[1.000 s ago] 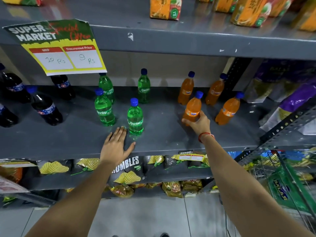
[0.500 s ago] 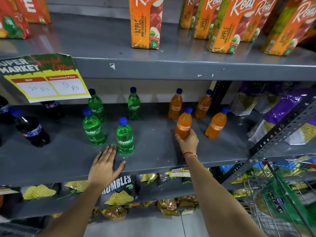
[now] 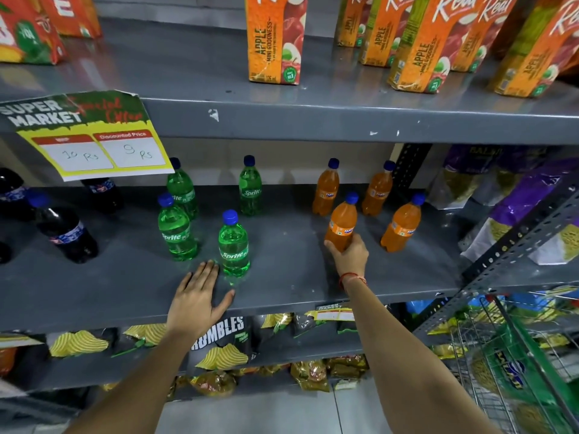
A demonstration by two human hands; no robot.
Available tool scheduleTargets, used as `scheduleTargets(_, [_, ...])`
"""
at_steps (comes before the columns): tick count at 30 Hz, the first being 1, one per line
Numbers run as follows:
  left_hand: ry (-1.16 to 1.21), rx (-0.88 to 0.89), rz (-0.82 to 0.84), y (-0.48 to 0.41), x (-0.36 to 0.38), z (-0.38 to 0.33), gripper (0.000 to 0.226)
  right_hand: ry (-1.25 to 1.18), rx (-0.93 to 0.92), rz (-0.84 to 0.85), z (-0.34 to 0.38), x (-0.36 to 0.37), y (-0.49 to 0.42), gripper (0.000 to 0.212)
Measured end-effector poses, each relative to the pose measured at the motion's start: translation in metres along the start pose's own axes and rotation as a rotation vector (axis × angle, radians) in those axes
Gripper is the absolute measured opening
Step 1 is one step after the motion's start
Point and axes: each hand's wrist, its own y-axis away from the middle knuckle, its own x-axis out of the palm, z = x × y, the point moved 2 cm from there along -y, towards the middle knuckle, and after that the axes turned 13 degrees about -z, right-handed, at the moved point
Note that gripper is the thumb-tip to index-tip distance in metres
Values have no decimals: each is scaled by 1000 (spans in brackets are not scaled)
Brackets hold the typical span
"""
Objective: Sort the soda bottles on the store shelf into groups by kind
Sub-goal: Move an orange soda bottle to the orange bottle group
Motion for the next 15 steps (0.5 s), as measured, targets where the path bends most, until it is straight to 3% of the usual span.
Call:
scheduleTargets(4, [-13, 6, 11, 0, 0, 1, 86, 15, 28, 2, 1, -2, -2, 53])
scheduleTargets(7, [-25, 10, 17, 0, 0, 2, 88, -48, 75, -125, 6, -9, 17, 57])
scheduleTargets(10, [-34, 19, 30, 0, 1, 3, 87, -145, -68, -243, 19, -4, 57, 42])
scheduleTargets(12, [-35, 21, 40, -1, 1, 3, 87, -214, -129, -126, 30, 14, 85, 40])
scheduleTargets(15, [-16, 19, 44, -2, 0, 3, 90, -209, -214, 149, 52, 50, 118, 54])
